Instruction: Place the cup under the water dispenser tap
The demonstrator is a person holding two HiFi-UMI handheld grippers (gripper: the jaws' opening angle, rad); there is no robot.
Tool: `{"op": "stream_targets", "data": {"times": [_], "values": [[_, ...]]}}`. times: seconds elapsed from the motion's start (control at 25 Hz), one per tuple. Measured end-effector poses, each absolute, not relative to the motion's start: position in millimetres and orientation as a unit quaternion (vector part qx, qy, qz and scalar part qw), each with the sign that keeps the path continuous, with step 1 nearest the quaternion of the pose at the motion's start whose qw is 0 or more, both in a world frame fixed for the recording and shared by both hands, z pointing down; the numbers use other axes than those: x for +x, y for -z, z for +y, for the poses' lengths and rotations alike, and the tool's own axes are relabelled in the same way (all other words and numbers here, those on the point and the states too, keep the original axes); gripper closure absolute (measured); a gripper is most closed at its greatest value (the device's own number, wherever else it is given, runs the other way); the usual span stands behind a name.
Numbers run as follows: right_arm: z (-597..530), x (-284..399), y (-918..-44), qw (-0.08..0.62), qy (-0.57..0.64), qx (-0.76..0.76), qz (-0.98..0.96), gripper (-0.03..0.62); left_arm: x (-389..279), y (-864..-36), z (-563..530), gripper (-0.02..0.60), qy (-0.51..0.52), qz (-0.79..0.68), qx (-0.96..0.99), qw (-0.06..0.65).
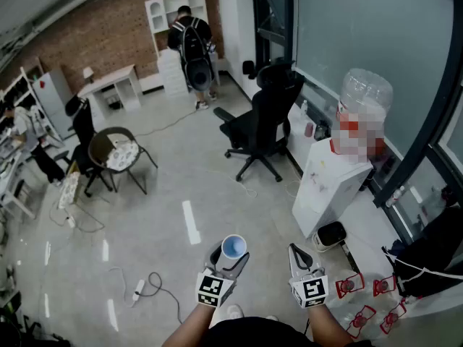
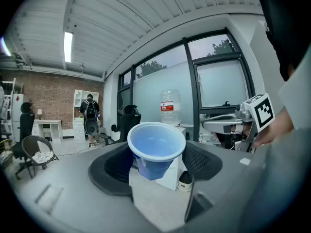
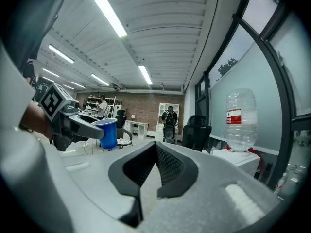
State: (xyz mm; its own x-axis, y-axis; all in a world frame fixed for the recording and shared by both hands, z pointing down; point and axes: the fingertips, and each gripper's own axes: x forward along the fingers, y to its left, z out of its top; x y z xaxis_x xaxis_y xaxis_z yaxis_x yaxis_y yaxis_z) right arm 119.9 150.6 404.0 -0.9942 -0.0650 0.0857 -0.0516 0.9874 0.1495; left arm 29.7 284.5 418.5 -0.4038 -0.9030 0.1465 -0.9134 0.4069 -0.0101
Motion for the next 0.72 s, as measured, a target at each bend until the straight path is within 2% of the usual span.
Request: {"op": "stream_targets", "data": {"times": [0.72], "values": [[166.4, 97.6, -390.4, 0.017, 0.070, 0.049, -0.996, 0.591, 7.2, -422.4, 291.0, 0.245, -0.045, -0.821, 0.567, 0.056]]}}
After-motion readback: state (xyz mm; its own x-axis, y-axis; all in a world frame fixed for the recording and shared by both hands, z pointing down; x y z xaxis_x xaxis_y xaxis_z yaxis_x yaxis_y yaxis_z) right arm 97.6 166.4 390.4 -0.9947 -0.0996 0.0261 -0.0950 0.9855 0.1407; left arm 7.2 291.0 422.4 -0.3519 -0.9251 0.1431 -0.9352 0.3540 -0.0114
